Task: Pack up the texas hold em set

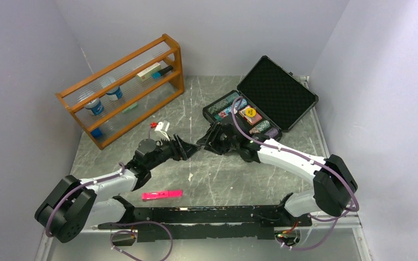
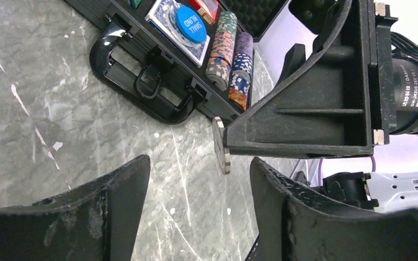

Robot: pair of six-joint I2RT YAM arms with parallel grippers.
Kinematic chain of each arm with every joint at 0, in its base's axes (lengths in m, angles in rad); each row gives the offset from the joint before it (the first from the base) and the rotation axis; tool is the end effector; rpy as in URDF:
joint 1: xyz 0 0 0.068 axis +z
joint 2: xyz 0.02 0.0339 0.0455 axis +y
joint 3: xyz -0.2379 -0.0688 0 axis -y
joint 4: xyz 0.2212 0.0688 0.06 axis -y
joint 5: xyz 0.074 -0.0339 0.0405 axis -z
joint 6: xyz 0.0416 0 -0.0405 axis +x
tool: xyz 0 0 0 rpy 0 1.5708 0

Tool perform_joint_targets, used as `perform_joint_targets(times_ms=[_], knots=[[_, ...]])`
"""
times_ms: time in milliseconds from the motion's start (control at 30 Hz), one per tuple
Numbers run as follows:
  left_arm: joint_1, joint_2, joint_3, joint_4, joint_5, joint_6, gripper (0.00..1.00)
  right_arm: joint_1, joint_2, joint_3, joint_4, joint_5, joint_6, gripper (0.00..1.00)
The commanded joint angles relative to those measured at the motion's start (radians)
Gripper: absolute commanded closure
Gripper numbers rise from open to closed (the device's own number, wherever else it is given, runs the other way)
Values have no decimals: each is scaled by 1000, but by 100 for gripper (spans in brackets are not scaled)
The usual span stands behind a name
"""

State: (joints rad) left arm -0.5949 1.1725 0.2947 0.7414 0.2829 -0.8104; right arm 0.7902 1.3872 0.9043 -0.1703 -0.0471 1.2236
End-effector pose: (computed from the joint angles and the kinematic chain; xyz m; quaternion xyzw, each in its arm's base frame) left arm 0.1824 -0.1374 0.1854 0.0119 0.7518 -0.5016 0.4279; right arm 0.2042 0.2089 0.2276 0.1825 0.8776 0.3855 0.2188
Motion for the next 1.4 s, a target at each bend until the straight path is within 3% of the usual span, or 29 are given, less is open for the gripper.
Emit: perform_joint_targets(times_ms=[0, 267, 367, 400, 433, 533, 733, 833, 1033, 1167, 1367], knots=[[-11, 11, 49, 59, -6, 0, 33, -5, -27, 23, 50, -26, 19, 69], [-16, 51, 68, 61, -13, -24, 62, -8, -8, 23, 60, -39, 26, 70], [-15, 63, 80, 52, 0, -25, 82, -7, 4, 51, 46, -44, -1, 70], [-16, 68, 88, 43, 6, -21, 92, -8, 3, 55, 45, -42, -11, 70], [-15, 69, 97, 38, 8, -19, 95, -8, 1, 55, 46, -43, -18, 69], [-11, 69, 112, 41, 24, -20, 95, -20, -13, 44, 47, -51, -43, 62], [25, 53, 115, 62, 99, -75, 95, -95, -131, 5, 41, -23, -205, 31], [53, 42, 109, 93, 172, -133, 95, -148, -223, -69, 140, -112, -310, 25], [76, 18, 107, 205, 329, -300, 95, -184, -326, -138, 340, -399, -456, 30], [76, -22, 82, 341, 369, -395, 95, -183, -284, -58, 245, -477, -503, 41], [76, -64, 78, 379, 386, -416, 95, -181, -260, -60, 306, -601, -500, 45]])
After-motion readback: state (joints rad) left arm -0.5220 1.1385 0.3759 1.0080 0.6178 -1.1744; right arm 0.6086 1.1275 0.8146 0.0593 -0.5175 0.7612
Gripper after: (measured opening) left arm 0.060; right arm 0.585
